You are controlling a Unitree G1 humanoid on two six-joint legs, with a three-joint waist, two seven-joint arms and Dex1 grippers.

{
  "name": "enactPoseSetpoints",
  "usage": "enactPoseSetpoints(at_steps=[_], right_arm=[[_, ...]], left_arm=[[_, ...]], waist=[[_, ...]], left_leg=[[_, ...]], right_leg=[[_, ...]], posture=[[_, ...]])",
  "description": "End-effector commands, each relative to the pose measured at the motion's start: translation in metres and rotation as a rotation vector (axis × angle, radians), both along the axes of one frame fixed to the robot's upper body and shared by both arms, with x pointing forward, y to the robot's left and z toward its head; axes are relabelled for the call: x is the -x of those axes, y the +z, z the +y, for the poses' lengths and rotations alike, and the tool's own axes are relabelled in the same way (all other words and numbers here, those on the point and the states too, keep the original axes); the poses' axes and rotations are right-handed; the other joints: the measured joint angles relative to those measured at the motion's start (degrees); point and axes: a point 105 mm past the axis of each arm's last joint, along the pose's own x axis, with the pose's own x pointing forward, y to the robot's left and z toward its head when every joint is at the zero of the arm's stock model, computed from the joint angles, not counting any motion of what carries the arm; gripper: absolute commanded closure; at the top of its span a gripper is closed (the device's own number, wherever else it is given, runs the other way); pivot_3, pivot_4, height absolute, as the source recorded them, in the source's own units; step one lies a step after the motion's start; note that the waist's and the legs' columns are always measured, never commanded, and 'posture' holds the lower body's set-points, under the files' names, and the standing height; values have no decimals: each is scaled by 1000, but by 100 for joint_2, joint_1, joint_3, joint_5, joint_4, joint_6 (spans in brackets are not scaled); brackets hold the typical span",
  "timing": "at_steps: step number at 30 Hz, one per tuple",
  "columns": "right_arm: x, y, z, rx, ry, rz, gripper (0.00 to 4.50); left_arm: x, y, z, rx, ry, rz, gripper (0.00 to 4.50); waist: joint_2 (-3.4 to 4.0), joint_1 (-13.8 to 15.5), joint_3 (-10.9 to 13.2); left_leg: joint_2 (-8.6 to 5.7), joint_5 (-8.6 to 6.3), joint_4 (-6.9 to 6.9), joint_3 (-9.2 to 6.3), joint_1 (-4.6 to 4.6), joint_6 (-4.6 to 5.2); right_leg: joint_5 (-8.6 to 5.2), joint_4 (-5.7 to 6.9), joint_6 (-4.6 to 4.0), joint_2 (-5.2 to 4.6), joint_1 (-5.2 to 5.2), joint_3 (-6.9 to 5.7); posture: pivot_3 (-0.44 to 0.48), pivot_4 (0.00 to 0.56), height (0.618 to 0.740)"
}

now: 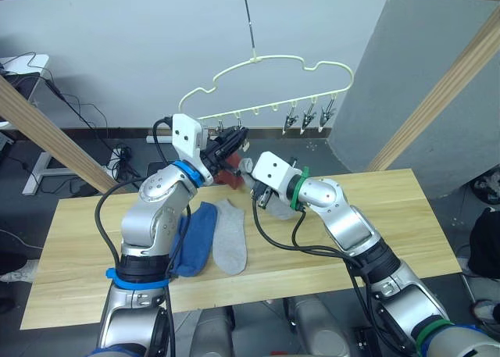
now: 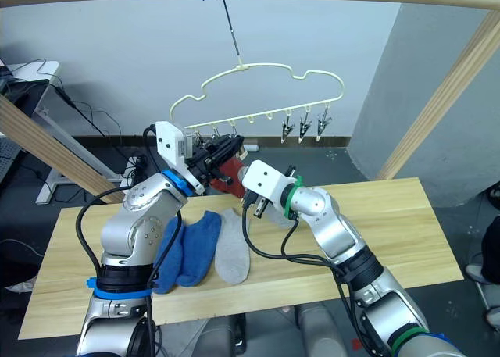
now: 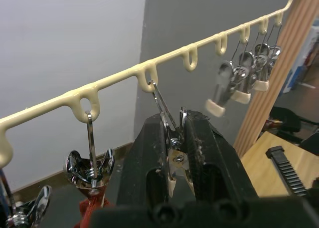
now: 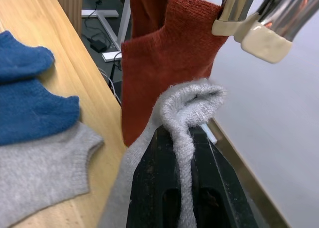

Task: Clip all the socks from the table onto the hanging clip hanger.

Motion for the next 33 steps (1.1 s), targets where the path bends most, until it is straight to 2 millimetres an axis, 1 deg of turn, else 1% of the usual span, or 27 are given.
enactPoseSetpoints(at_steps=[1, 6, 11, 17, 26, 33], right_arm=[[6, 19, 8, -14, 49, -66, 4500], [7, 20, 9, 10, 74, -69, 4500], [3, 31, 9, 10, 75, -95, 4500], [-1, 38, 7, 0, 61, -119, 4500], [-7, 40, 3, -18, 30, -121, 4500], [-9, 43, 4, -61, 17, -102, 4500]], left_arm=[[9, 19, -4, 14, -48, -57, 4279], [10, 18, -6, 9, -67, -48, 4279], [10, 16, -7, 5, -72, -42, 4279], [11, 13, -5, 0, -68, -36, 4279], [10, 10, -2, -1, -54, -27, 4279], [11, 8, -4, 2, -67, -16, 4279]], waist=[[0, -2, 0], [0, -5, 0], [0, -7, 0], [0, -5, 0], [0, -5, 0], [0, -6, 0]], left_leg=[[0, 0, 0, 0, 0, 0], [0, 0, 0, 0, 0, 0], [0, 0, 1, 0, 0, 0], [0, 0, 0, 0, 0, 0], [0, 0, 0, 0, 0, 0], [0, 0, 0, 0, 0, 0]], right_leg=[[0, 0, 0, 0, 0, 0], [0, 1, -1, -1, 0, 0], [1, 1, -1, -1, 0, 0], [1, 0, -2, -2, 0, 0], [1, 1, -2, -2, 0, 0], [1, 1, -2, -2, 0, 0]], posture=[[-234, 269, 740], [-236, 269, 740], [-237, 268, 740], [-233, 267, 740], [-234, 269, 740], [-232, 271, 740]])
